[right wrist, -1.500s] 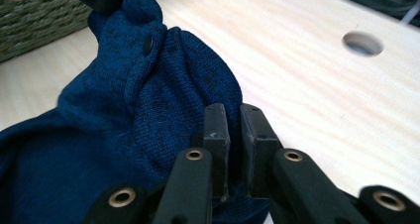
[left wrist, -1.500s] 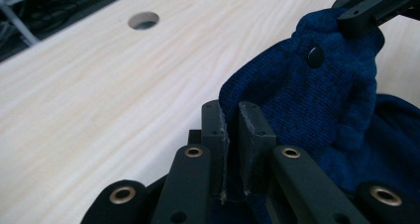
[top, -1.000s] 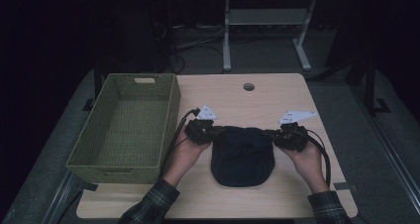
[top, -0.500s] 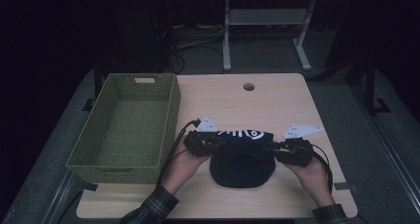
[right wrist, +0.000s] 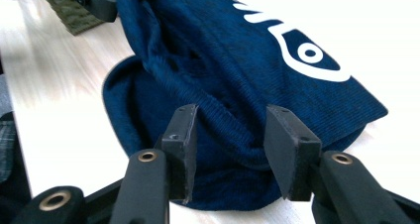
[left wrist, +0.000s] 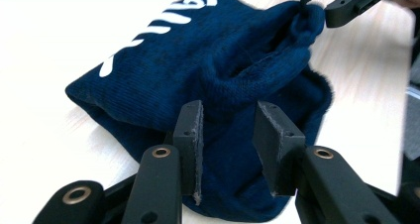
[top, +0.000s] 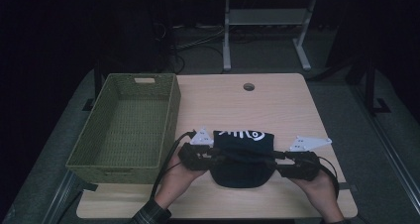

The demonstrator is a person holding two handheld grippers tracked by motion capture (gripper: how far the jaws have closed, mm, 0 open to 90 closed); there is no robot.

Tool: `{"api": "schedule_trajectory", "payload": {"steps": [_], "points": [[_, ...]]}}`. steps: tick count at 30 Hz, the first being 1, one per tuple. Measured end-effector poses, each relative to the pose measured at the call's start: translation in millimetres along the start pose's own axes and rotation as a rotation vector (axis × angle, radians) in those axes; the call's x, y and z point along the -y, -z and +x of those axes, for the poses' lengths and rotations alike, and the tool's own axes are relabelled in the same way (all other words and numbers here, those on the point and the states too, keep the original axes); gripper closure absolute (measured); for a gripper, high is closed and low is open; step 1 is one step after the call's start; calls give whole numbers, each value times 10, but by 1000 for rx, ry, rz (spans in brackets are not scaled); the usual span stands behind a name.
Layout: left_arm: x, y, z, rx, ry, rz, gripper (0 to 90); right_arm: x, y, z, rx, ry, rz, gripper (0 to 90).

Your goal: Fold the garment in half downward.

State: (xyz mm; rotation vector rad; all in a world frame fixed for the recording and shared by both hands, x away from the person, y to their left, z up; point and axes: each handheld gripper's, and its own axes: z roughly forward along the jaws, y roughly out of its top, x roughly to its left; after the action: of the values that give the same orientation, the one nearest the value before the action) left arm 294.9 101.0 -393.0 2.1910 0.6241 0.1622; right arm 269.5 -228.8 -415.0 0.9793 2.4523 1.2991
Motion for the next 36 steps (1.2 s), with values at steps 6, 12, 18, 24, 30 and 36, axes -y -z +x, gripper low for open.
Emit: {"api": "schedule_trajectory", "payload": {"steps": [6,12,18,24,30,36], "points": [[-112,139,-26,-5,-11,-57,697,-82,172,11,5,7,-49,594],[-264,69,140,-43,-4,-71,847,-160,100,-221,21,-18,-44,848],[-392,-122,341,-104,17,-58,899,-158,-170,-390,30,-36,12,900],[-411,-383,607,-124,82,-26,898,-121,-183,-323,9,-24,22,900],[-342,-594,657,-105,102,32,898,-69,-173,-233,-9,-14,28,900],[-275,-744,662,-112,96,84,898,2,-198,-127,-28,-9,50,900]]}}
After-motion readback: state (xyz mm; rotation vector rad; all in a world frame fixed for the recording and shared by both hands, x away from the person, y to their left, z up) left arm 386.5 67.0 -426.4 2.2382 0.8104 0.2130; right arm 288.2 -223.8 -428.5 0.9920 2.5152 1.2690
